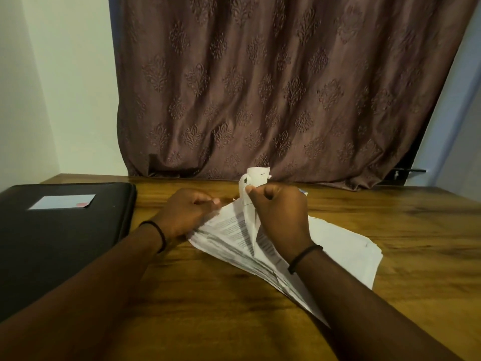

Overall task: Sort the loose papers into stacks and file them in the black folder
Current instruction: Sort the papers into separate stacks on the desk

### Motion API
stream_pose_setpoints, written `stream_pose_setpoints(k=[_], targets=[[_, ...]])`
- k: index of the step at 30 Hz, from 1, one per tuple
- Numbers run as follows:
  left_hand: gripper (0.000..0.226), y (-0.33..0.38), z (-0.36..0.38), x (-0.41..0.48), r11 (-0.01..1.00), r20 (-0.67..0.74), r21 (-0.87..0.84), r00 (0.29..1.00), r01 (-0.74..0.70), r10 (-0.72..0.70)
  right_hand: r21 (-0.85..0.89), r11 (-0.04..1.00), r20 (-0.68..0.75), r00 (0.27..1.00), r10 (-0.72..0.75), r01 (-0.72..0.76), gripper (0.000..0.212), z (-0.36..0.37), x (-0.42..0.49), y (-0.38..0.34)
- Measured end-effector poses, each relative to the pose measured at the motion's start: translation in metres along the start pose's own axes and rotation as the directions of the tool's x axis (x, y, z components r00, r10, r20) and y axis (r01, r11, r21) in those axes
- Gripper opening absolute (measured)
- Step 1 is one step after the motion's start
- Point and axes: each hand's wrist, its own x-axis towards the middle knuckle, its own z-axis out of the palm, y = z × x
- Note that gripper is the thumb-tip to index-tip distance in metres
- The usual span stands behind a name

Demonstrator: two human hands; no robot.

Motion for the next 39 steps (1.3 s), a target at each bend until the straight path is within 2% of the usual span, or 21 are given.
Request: stream_pose_setpoints(k=[2,3,5,7,8,10,13,15,16,19,22,23,25,28,30,33,35,39], targets=[[0.056,0.009,0.011,-0.007,0.999,0.125,0.047,0.992,0.013,-0.019,0.049,0.999,0.002,1.0,0.02,-0.02,0.053,0.001,-0.002,-0.002],[0.064,0.014,0.018,-0.012,0.998,0.177,0.056,0.984,0.023,-0.033,0.055,0.998,-0.002,1.0,0.028,-0.028,0.055,0.002,-0.003,-0.002],[0.06,0.02,0.029,-0.015,0.996,0.184,0.083,0.982,0.017,-0.032,0.022,0.999,0.016,1.0,0.024,-0.024,0.046,0.001,-0.002,0.0],[0.047,0.018,0.036,-0.01,0.996,0.084,0.084,0.996,0.008,-0.015,-0.011,0.999,0.05,0.998,0.049,-0.048,0.019,-0.001,-0.001,-0.002],[0.042,0.013,0.036,-0.004,0.996,0.014,0.091,1.0,0.015,-0.016,-0.025,0.998,0.056,0.997,0.06,-0.059,0.013,-0.002,-0.001,-0.004],[0.044,0.008,0.034,0.002,0.997,-0.115,0.062,0.993,0.048,-0.04,-0.082,0.997,0.015,1.0,0.001,0.0,0.03,-0.004,-0.002,-0.003],[0.04,0.006,0.026,0.005,0.996,-0.268,-0.077,0.962,0.033,-0.052,-0.284,0.931,-0.06,0.965,-0.256,0.23,0.034,-0.006,-0.001,-0.004],[0.033,0.008,0.02,0.005,0.992,-0.426,-0.126,0.904,-0.017,-0.038,-0.373,0.865,-0.053,0.923,-0.381,0.336,0.034,-0.008,-0.001,-0.004],[0.033,0.008,0.015,0.006,0.993,-0.521,-0.113,0.853,-0.04,-0.025,-0.396,0.838,-0.035,0.906,-0.422,0.376,0.034,-0.007,0.0,-0.004],[0.031,0.01,-0.004,0.012,0.992,-0.735,-0.099,0.677,-0.079,-0.019,-0.456,0.774,0.138,0.894,-0.427,0.44,0.042,0.001,-0.002,-0.002],[0.03,0.01,-0.021,0.015,0.966,-0.816,-0.194,0.575,-0.17,-0.062,-0.412,0.778,0.338,0.872,-0.353,0.475,0.034,0.01,-0.009,-0.001],[0.031,0.01,-0.023,0.015,0.952,-0.824,-0.228,0.561,-0.202,-0.078,-0.381,0.8,0.356,0.872,-0.335,0.463,0.029,0.011,-0.01,-0.003],[0.032,0.011,-0.024,0.013,0.924,-0.832,-0.277,0.547,-0.263,-0.093,-0.334,0.851,0.294,0.903,-0.315,0.405,0.033,0.011,-0.012,-0.005],[0.035,0.016,-0.025,0.011,0.865,-0.85,-0.294,0.525,-0.406,-0.043,-0.279,0.877,0.103,0.92,-0.377,0.391,0.049,0.01,-0.011,-0.009],[0.036,0.023,-0.023,0.008,0.836,-0.876,-0.262,0.483,-0.482,0.004,-0.295,0.868,0.072,0.915,-0.396,0.399,0.062,0.009,-0.009,-0.008],[0.036,0.034,-0.019,-0.001,0.813,-0.9,-0.081,0.392,-0.577,0.189,-0.338,0.825,0.157,0.891,-0.425,0.453,0.079,0.01,-0.007,-0.006],[0.025,0.041,-0.017,-0.008,0.798,-0.885,0.041,0.35,-0.601,0.309,-0.345,0.797,0.225,0.868,-0.443,0.496,0.086,0.011,-0.007,-0.004],[0.019,0.053,-0.015,-0.02,0.761,-0.814,0.132,0.369,-0.635,0.448,-0.372,0.795,0.334,0.868,-0.367,0.479,0.088,0.016,-0.01,-0.003]])
